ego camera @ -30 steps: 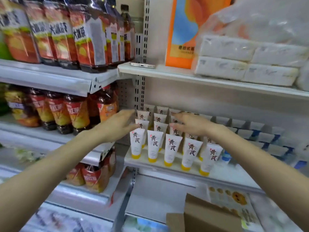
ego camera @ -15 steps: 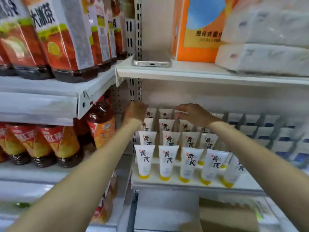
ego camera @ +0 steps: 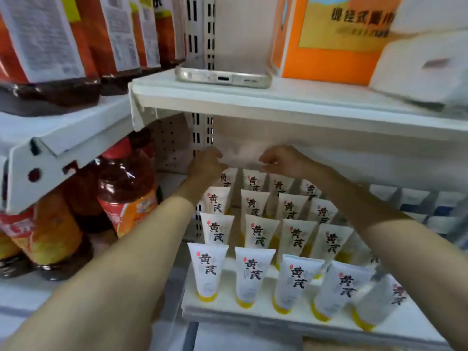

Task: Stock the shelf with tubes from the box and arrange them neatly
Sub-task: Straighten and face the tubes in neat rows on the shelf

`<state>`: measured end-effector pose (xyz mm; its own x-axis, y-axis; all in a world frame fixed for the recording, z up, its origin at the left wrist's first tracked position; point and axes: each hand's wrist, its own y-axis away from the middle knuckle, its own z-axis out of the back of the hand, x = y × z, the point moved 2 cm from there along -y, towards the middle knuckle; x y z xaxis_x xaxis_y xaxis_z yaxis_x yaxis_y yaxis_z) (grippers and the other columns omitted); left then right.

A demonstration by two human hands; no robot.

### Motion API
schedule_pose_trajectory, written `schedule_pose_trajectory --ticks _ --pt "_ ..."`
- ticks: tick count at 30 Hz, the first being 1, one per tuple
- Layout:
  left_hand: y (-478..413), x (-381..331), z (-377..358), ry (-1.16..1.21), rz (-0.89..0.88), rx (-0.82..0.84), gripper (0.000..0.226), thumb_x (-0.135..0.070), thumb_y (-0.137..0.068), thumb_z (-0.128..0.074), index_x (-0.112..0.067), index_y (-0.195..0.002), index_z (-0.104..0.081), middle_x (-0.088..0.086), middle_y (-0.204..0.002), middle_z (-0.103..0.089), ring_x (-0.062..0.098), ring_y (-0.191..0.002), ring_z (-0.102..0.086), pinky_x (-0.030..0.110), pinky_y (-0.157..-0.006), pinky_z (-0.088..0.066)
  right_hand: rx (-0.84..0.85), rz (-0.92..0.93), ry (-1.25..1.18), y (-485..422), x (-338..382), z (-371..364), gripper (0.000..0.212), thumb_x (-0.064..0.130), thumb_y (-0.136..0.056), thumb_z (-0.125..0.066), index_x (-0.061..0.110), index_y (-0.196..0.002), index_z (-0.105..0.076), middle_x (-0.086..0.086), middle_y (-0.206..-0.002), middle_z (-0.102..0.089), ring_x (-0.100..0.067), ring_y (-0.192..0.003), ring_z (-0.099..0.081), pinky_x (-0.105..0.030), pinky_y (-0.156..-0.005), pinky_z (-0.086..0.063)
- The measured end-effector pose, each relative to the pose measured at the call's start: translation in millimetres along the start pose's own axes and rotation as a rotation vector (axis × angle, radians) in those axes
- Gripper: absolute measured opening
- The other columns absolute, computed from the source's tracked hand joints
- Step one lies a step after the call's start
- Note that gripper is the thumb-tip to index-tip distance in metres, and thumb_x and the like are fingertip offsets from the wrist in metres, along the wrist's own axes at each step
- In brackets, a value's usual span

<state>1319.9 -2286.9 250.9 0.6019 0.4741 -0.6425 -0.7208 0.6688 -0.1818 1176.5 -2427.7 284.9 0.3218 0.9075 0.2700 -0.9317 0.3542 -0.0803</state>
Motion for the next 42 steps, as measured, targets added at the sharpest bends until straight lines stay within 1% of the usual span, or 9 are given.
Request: schedule_pose_trajectory --ticks 2,8,12,15,20,29,32,38,42 --pt "-7 3 -5 -0.040 0.024 0.026 0.037 -0.028 -0.086 -0.066 -0.011 -0.118 -0.057 0.008 -0.121 -0.058 0.026 -0.107 -0.057 0.038 -0.094 -0.047 0.038 0.034 0.010 -10 -1 -6 0.021 0.027 -0.086 -0.065 0.008 -0.094 -0.068 -0.006 -0.098 -0.064 -0.021 -0.089 -0.059 -0.035 -0.085 -0.047" --pt "-16 15 -7 -0.084 0.076 0.036 0.040 -0.029 -0.084 -0.068 -0.012 -0.119 -0.059 0.009 -0.121 -0.060 0.024 -0.103 -0.059 0.034 -0.091 -0.047 0.100 0.092 0.078 -30 1 -20 0.024 0.028 -0.085 -0.067 0.005 -0.092 -0.069 -0.005 -0.087 -0.065 -0.020 -0.082 -0.059 -0.034 -0.080 -0.046" --pt "-17 15 -14 -0.045 0.069 0.107 0.035 -0.024 -0.080 -0.073 -0.009 -0.110 -0.065 0.008 -0.112 -0.065 0.024 -0.096 -0.062 0.035 -0.087 -0.051 0.112 0.102 0.107 -38 -1 -20 0.023 0.026 -0.081 -0.071 0.010 -0.098 -0.073 -0.004 -0.090 -0.071 -0.018 -0.083 -0.064 -0.033 -0.086 -0.047" --pt "-16 16 -18 -0.015 0.065 0.148 0.035 -0.023 -0.075 -0.078 -0.009 -0.106 -0.067 0.007 -0.106 -0.066 0.021 -0.089 -0.060 0.028 -0.077 -0.048 0.102 0.077 0.100 -41 -6 -22 0.020 0.026 -0.078 -0.074 0.010 -0.090 -0.074 -0.005 -0.083 -0.071 -0.017 -0.074 -0.064 -0.030 -0.080 -0.048" --pt "-18 16 -17 -0.022 0.042 0.169 0.037 -0.018 -0.074 -0.078 -0.006 -0.107 -0.067 0.012 -0.107 -0.067 0.022 -0.091 -0.061 0.027 -0.077 -0.047 0.075 0.063 0.059 -39 -9 -28 0.012 0.025 -0.076 -0.076 0.014 -0.077 -0.072 0.001 -0.069 -0.067 -0.014 -0.064 -0.060 -0.029 -0.072 -0.046" --pt "-23 13 -14 -0.023 0.028 0.168 0.032 -0.013 -0.070 -0.081 -0.001 -0.098 -0.070 0.016 -0.094 -0.069 0.026 -0.081 -0.066 0.034 -0.078 -0.055 0.046 0.062 0.037 -44 -7 -31 0.018 0.027 -0.075 -0.076 0.016 -0.065 -0.067 0.001 -0.062 -0.062 -0.016 -0.063 -0.059 -0.040 -0.081 -0.051" --pt "-24 12 -14 0.008 0.035 0.157 0.029 -0.011 -0.070 -0.081 0.001 -0.094 -0.070 0.015 -0.089 -0.069 0.023 -0.073 -0.063 0.031 -0.072 -0.054 0.024 0.063 0.039 -46 -6 -32 0.023 0.026 -0.077 -0.075 0.004 -0.072 -0.071 -0.011 -0.073 -0.068 -0.023 -0.071 -0.063 -0.041 -0.083 -0.050" --pt "-25 11 -13 0.010 0.037 0.169 0.030 -0.011 -0.072 -0.079 0.001 -0.097 -0.070 0.018 -0.094 -0.069 0.025 -0.079 -0.063 0.037 -0.079 -0.056 0.036 0.071 0.065 -48 -4 -31 0.019 0.026 -0.077 -0.075 0.008 -0.071 -0.072 -0.001 -0.064 -0.065 -0.012 -0.061 -0.058 -0.039 -0.085 -0.050" --pt "-25 11 -13 0.017 0.046 0.181 0.030 -0.010 -0.071 -0.079 0.002 -0.096 -0.070 0.018 -0.093 -0.068 0.023 -0.075 -0.062 0.035 -0.076 -0.056 0.020 0.048 0.064 -46 -5 -30 0.018 0.024 -0.077 -0.075 0.007 -0.075 -0.073 -0.005 -0.072 -0.069 -0.019 -0.070 -0.064 -0.040 -0.085 -0.050"
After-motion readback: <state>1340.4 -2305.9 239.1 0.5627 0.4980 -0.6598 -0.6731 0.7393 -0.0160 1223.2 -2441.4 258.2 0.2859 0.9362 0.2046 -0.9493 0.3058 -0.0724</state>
